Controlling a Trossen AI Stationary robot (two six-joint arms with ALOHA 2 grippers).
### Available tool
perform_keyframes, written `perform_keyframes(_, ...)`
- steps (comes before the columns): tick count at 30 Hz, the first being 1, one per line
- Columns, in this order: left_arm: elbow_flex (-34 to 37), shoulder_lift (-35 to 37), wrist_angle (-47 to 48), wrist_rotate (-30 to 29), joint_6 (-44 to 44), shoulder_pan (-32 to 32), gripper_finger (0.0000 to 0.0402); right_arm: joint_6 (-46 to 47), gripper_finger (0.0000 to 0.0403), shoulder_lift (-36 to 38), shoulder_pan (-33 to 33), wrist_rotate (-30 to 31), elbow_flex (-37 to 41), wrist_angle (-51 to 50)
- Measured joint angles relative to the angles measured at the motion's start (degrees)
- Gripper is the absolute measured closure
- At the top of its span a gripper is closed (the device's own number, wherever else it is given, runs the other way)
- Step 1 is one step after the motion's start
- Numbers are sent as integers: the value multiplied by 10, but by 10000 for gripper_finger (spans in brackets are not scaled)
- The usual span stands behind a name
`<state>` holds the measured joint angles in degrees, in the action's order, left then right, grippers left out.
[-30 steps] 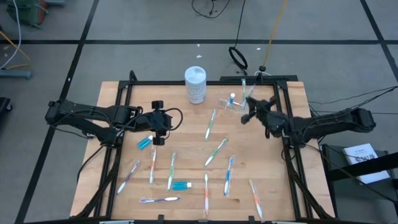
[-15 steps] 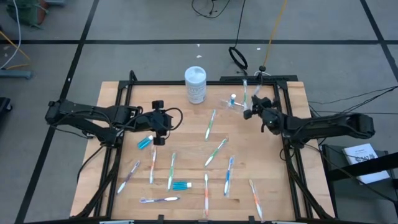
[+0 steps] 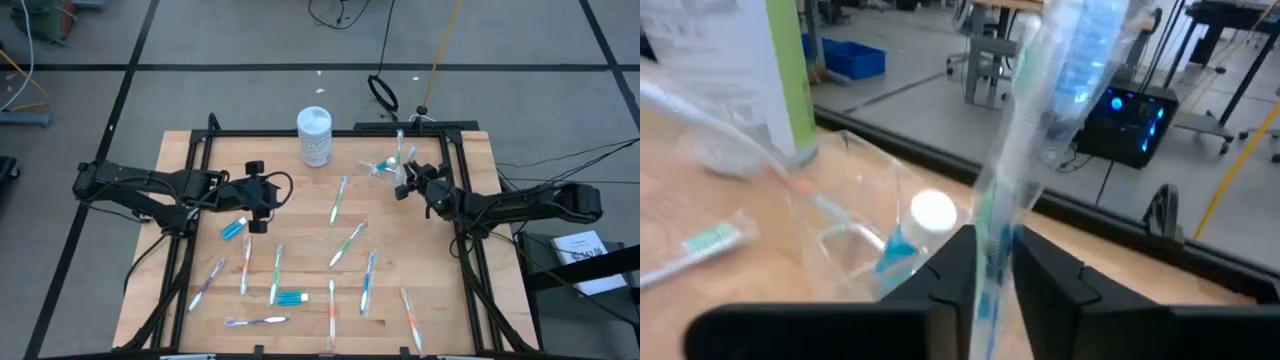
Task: Pick & Place toothbrushing station
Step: Put the white and blue toothbrush into the transparent mesh organizer, then put the mouthwash into the transparent mesh organizer
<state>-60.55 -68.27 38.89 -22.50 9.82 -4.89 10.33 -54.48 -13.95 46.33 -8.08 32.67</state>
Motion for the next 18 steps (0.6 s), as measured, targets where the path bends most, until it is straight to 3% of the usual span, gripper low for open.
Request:
perform_keyframes(10, 0, 0, -31, 1, -38, 0, 215, -56, 249, 9, -1, 32, 0, 87)
perform_keyframes(18, 0, 0, -31, 2, -132, 0, 215, -37, 229, 27, 25, 14, -1, 99)
